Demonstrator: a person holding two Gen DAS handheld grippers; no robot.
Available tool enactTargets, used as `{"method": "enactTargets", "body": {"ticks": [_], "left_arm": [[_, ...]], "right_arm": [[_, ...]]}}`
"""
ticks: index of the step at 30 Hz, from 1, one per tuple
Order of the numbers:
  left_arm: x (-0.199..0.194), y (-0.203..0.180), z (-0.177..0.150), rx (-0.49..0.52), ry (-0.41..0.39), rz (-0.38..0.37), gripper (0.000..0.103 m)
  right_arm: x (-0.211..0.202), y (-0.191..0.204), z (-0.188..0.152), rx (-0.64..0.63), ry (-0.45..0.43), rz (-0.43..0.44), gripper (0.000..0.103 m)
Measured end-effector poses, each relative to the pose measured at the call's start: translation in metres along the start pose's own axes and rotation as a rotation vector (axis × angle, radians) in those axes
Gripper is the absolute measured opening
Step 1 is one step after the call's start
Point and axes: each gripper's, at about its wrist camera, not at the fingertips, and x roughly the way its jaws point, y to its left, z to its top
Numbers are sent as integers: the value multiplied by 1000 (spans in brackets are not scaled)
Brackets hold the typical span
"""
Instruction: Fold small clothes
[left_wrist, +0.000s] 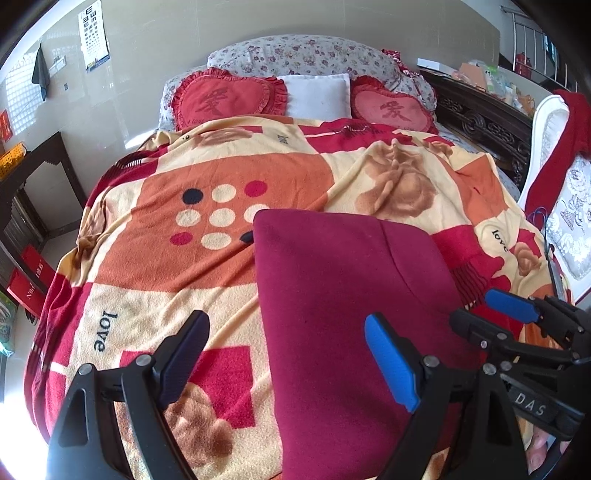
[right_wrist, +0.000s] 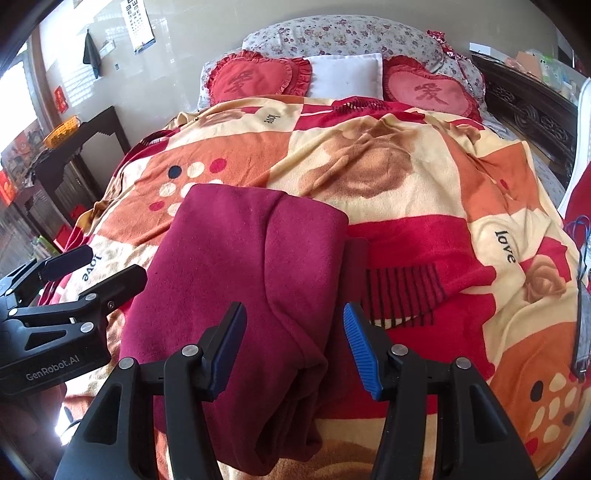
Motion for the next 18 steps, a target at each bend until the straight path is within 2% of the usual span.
{"method": "enactTargets", "body": {"ticks": [18], "left_arm": [[5,7,-4,-23,11,-4,89]], "right_arm": [[7,12,6,-21,8,11,37]]}}
